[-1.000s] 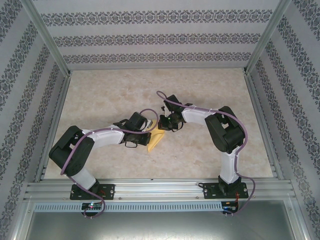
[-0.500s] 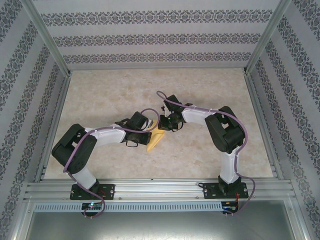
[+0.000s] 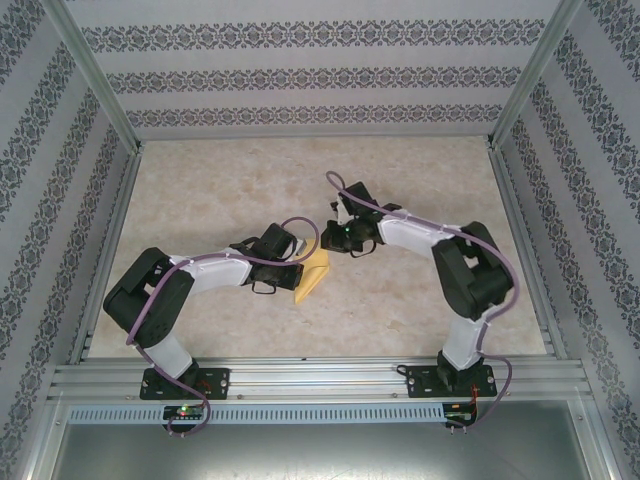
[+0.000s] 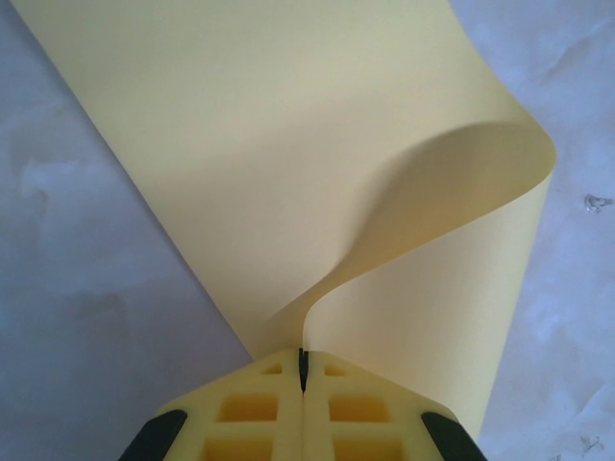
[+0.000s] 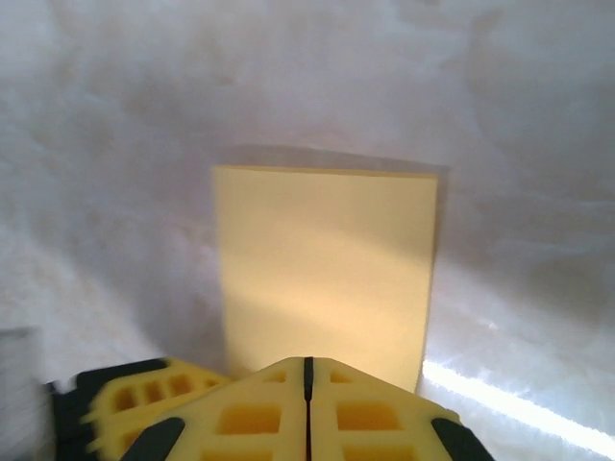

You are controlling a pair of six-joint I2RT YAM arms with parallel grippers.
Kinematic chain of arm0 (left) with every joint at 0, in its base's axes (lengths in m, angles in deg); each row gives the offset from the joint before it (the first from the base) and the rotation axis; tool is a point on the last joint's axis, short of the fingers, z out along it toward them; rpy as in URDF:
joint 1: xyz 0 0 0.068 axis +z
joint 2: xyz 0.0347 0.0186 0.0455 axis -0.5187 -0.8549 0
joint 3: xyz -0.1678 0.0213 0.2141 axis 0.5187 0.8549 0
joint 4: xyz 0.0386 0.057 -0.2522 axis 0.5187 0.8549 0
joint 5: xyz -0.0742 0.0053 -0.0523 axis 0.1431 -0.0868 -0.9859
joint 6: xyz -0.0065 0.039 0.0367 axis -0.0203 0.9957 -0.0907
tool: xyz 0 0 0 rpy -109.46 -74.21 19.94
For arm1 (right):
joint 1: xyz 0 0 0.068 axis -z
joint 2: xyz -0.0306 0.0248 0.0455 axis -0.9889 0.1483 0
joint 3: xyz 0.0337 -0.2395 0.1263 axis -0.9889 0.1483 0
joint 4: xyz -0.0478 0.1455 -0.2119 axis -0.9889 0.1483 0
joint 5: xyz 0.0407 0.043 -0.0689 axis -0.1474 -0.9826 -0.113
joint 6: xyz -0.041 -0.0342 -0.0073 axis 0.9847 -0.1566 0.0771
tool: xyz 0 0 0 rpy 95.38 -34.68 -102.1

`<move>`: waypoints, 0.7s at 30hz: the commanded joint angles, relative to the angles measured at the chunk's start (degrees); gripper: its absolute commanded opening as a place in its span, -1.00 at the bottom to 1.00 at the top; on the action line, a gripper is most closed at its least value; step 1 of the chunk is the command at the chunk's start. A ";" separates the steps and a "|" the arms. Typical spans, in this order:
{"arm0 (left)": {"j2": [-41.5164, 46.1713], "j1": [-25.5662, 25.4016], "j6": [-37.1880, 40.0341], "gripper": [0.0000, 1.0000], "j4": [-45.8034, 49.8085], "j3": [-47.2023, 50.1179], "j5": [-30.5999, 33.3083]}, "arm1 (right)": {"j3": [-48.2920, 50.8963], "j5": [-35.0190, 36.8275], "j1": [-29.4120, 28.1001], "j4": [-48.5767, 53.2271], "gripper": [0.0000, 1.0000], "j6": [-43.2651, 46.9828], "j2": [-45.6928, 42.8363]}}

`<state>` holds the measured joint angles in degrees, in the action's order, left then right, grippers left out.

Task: Fold a paper plane with a square sheet of paper (pick it up from the middle)
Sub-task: Third fold the triangle at the center of the table.

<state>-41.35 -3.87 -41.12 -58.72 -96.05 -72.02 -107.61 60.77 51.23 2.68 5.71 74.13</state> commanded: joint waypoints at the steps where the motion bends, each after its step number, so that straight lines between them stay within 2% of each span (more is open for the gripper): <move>1: 0.34 0.83 -0.98 -1.00 1.09 1.30 -0.97 | 4.71 -0.90 0.09 -5.23 -0.85 -3.18 -5.33; 7: 0.43 0.84 -1.52 -1.00 0.95 1.43 -1.09 | 15.72 -3.54 -2.46 -17.40 -0.96 -11.41 -10.83; 14: 0.95 0.83 -1.88 -1.00 0.23 2.13 -1.63 | 25.37 0.48 -10.52 -29.85 -1.00 -24.06 -12.87; 17: 1.09 0.82 -1.74 -1.00 0.09 2.33 -2.31 | 27.39 1.44 -14.34 -34.65 -1.00 -28.52 -11.82; 21: 0.91 0.82 -1.80 -1.00 -0.44 2.55 -3.32 | 27.22 3.41 -18.27 -35.77 -1.00 -31.63 -9.80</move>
<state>-40.94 -3.87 -42.17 -59.98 -95.04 -73.53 -80.53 61.52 34.77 -27.81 -21.04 63.51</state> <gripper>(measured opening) 0.058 0.054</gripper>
